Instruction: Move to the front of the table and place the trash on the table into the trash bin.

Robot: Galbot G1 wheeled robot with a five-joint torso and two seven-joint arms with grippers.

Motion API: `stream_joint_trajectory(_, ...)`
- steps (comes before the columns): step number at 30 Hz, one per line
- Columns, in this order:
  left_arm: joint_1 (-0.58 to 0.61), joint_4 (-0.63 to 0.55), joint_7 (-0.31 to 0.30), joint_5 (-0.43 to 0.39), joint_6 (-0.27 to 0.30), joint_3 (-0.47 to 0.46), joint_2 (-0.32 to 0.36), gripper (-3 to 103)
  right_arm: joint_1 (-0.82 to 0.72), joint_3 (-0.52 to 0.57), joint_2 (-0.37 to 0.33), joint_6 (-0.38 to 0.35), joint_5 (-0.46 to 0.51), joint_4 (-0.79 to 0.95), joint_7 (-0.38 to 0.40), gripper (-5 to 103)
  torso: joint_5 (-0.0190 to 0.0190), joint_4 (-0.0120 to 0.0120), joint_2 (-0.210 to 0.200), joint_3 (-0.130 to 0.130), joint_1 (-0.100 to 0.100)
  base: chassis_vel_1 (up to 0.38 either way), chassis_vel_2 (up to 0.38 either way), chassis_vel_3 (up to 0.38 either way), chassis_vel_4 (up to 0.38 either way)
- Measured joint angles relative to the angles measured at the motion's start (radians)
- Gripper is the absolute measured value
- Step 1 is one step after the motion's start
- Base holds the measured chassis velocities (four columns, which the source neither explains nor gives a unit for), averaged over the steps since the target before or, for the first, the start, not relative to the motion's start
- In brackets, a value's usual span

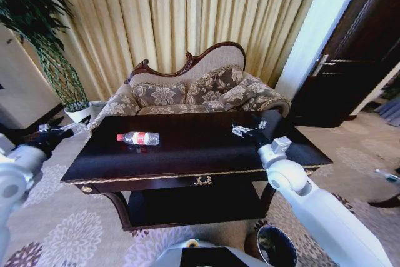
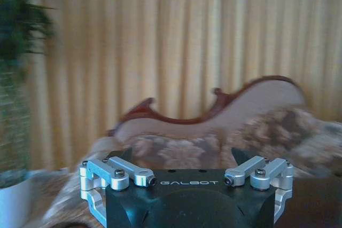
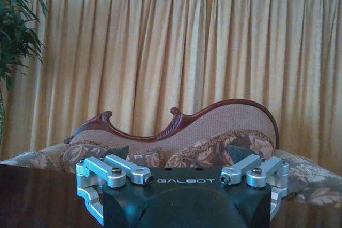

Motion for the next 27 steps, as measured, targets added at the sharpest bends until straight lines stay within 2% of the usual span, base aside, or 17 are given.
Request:
stream_joint_trajectory(2, -0.076, 0.075, 0.153, 0.010, 0.002, 0.061, 0.090, 100, -0.010, 0.003, 0.008, 0.002, -0.006, -0.008, 0.001, 100, 0.0005, -0.0002, 0.000, 0.000, 0.000, 0.000, 0.000, 0.000, 0.000)
stream_joint_trajectory(3, -0.076, 0.075, 0.153, 0.010, 0.002, 0.061, 0.090, 100, -0.010, 0.003, 0.008, 0.002, -0.006, -0.008, 0.001, 100, 0.0005, -0.0002, 0.000, 0.000, 0.000, 0.000, 0.000, 0.000, 0.000)
stream_joint_trajectory(4, -0.137, 0.099, 0.165, 0.012, 0.004, 0.119, 0.121, 100, -0.014, 0.006, 0.013, 0.004, -0.008, -0.010, 0.001, 100, 0.0006, -0.0001, 0.000, 0.000, 0.000, 0.000, 0.000, 0.000, 0.000)
stream_joint_trajectory(5, -0.197, 0.109, 0.119, -0.002, 0.007, 0.179, 0.134, 100, -0.018, 0.009, 0.018, 0.005, -0.009, -0.012, 0.003, 100, 0.0005, -0.0002, 0.000, 0.000, 0.000, 0.000, 0.000, 0.000, 0.000)
stream_joint_trajectory(6, -0.197, 0.109, 0.119, -0.002, 0.007, 0.179, 0.134, 100, -0.018, 0.009, 0.018, 0.005, -0.009, -0.012, 0.003, 100, 0.0005, -0.0002, 0.000, 0.000, 0.000, 0.000, 0.000, 0.000, 0.000)
stream_joint_trajectory(7, -0.266, 0.113, 0.047, -0.034, 0.013, 0.243, 0.137, 100, -0.024, 0.013, 0.022, 0.008, -0.012, -0.015, 0.003, 100, -0.0003, -0.0005, 0.000, 0.000, 0.000, 0.000, 0.000, 0.000, 0.000)
stream_joint_trajectory(8, -0.314, 0.113, 0.000, -0.057, 0.021, 0.285, 0.136, 100, -0.027, 0.017, 0.024, 0.011, -0.013, -0.018, 0.003, 100, 0.0001, -0.0008, 0.000, 0.000, 0.000, 0.000, 0.000, 0.000, 0.000)
stream_joint_trajectory(13, -0.358, 0.103, -0.057, -0.070, 0.024, 0.342, 0.121, 100, 0.011, 0.016, -0.006, 0.001, 0.029, -0.029, 0.003, 100, 0.0004, -0.0003, 0.000, 0.000, 0.000, 0.000, 0.000, 0.000, 0.000)
stream_joint_trajectory(14, -0.358, 0.103, -0.057, -0.070, 0.024, 0.342, 0.121, 100, 0.011, 0.016, -0.006, 0.001, 0.029, -0.029, 0.003, 100, 0.0004, -0.0003, 0.000, 0.000, 0.000, 0.000, 0.000, 0.000, 0.000)
stream_joint_trajectory(16, -0.330, 0.081, -0.099, -0.072, 0.024, 0.339, 0.100, 100, 0.091, -0.012, -0.088, -0.048, 0.166, -0.028, 0.012, 100, 0.0011, 0.0003, 0.000, 0.000, 0.000, 0.000, 0.000, 0.000, 0.000)
stream_joint_trajectory(17, -0.330, 0.081, -0.099, -0.072, 0.024, 0.339, 0.100, 100, 0.091, -0.012, -0.088, -0.048, 0.166, -0.028, 0.012, 100, 0.0011, 0.0003, 0.000, 0.000, 0.000, 0.000, 0.000, 0.000, 0.000)
stream_joint_trajectory(19, -0.271, 0.052, -0.129, -0.072, 0.022, 0.297, 0.073, 100, 0.180, -0.035, -0.212, -0.092, 0.329, -0.028, -0.035, 100, -0.0002, 0.0002, 0.000, 0.000, 0.000, 0.000, 0.000, 0.000, 0.000)
stream_joint_trajectory(20, -0.271, 0.052, -0.129, -0.072, 0.022, 0.297, 0.073, 100, 0.180, -0.035, -0.212, -0.092, 0.329, -0.028, -0.035, 100, -0.0002, 0.0002, 0.000, 0.000, 0.000, 0.000, 0.000, 0.000, 0.000)
stream_joint_trajectory(21, -0.235, 0.036, -0.134, -0.071, 0.021, 0.265, 0.058, 100, 0.214, -0.046, -0.262, -0.104, 0.385, -0.033, -0.063, 100, 0.0000, 0.0001, 0.000, 0.000, 0.000, 0.000, 0.000, 0.000, 0.000)
stream_joint_trajectory(22, -0.235, 0.036, -0.134, -0.071, 0.021, 0.265, 0.058, 100, 0.214, -0.046, -0.262, -0.104, 0.385, -0.033, -0.063, 100, 0.0000, 0.0001, 0.000, 0.000, 0.000, 0.000, 0.000, 0.000, 0.000)
stream_joint_trajectory(24, -0.175, 0.012, -0.135, -0.072, 0.020, 0.204, 0.036, 100, 0.274, -0.058, -0.328, -0.123, 0.463, -0.049, -0.094, 100, -0.0002, 0.0002, 0.000, 0.000, 0.000, 0.000, 0.000, 0.000, 0.000)
stream_joint_trajectory(27, -0.141, 0.001, -0.136, -0.076, 0.035, 0.178, 0.029, 100, 0.287, -0.059, -0.341, -0.125, 0.480, -0.066, -0.100, 100, 0.0004, 0.0003, 0.000, 0.000, 0.000, 0.000, 0.000, 0.000, 0.000)
